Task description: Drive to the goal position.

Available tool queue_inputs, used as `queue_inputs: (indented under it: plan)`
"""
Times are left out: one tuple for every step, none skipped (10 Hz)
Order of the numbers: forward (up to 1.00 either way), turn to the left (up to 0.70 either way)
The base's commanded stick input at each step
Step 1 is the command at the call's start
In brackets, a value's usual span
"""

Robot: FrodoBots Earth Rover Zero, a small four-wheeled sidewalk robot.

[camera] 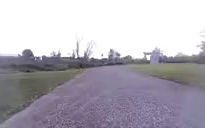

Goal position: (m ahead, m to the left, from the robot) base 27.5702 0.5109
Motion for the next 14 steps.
queue_inputs:
  plan:
    - [0.85, 0.00]
    - [0.85, 0.00]
    - [0.85, -0.11]
    - [0.85, -0.22]
    - [0.85, -0.33]
    - [0.85, -0.34]
    - [0.85, -0.34]
    - [0.85, -0.34]
    - [0.85, -0.34]
    - [0.85, -0.34]
    - [0.85, -0.34]
    - [0.85, 0.00]
    - [0.85, 0.00]
    - [0.85, 0.00]
